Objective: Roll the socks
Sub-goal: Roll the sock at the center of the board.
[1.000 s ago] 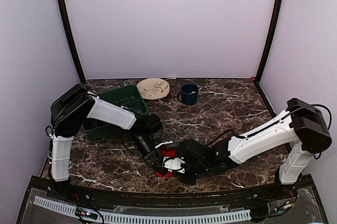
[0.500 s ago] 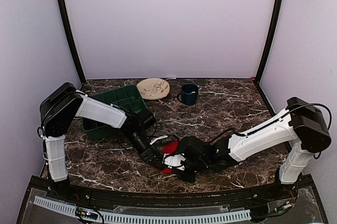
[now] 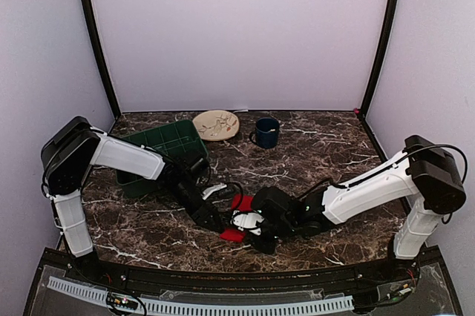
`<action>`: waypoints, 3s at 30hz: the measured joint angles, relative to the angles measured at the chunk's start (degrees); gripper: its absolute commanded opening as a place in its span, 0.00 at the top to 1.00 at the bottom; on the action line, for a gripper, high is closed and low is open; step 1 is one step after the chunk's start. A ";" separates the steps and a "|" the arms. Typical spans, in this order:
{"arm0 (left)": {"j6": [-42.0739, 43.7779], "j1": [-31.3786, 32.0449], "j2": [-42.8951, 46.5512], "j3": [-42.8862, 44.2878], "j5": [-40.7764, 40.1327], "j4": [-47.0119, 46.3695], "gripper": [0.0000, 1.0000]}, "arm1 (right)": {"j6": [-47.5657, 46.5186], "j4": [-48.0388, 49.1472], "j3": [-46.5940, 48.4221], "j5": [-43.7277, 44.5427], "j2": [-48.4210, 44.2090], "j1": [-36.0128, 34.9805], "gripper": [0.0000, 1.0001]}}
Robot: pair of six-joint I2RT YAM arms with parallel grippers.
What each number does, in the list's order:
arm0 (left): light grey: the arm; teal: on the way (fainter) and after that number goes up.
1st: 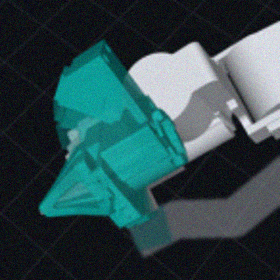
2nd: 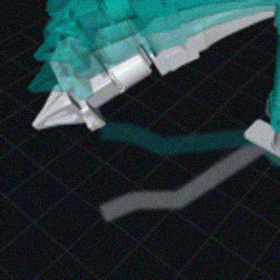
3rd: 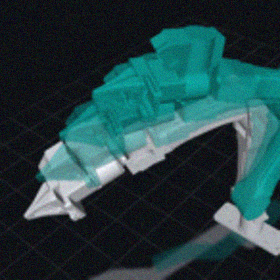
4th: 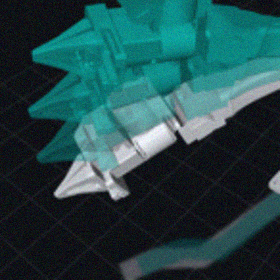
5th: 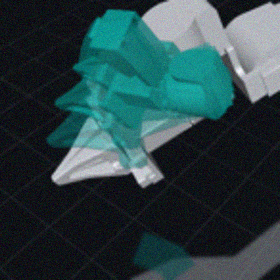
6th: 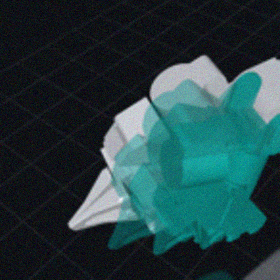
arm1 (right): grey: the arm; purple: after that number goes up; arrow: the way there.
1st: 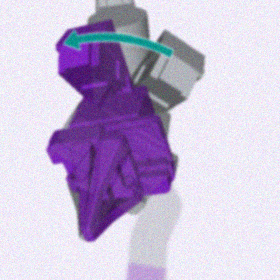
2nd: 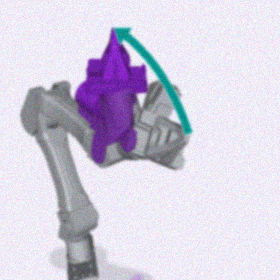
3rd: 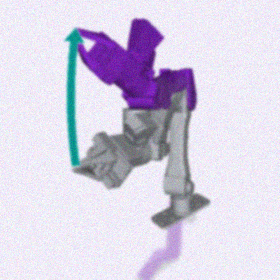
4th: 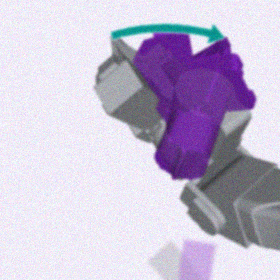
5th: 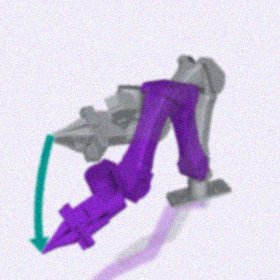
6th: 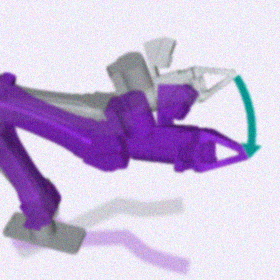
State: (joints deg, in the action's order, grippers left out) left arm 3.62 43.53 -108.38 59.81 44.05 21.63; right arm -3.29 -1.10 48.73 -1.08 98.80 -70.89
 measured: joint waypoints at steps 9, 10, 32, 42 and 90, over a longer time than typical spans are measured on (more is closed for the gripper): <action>-1.75 -0.63 3.04 -3.67 -2.99 -4.28 0.59 | 1.25 -0.42 0.07 -2.71 0.39 1.27 1.00; -1.90 -0.63 3.41 -4.04 -3.48 -4.46 0.59 | 1.27 -0.42 0.15 -3.02 0.63 1.33 1.00; -3.89 1.29 21.49 -14.64 -23.28 -14.82 0.57 | 2.99 -3.34 4.17 -19.50 4.48 8.55 1.00; 1.84 10.36 22.84 -14.78 -25.97 -15.80 0.53 | 4.81 -4.17 5.88 -30.82 7.45 13.20 1.00; 16.15 18.51 12.39 -9.05 -31.10 -15.72 0.55 | 7.23 -7.30 8.92 -51.17 14.58 19.43 1.00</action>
State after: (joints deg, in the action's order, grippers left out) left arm 19.77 62.04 -95.98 50.76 12.95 5.91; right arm 3.95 -8.40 57.65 -52.25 113.38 -51.46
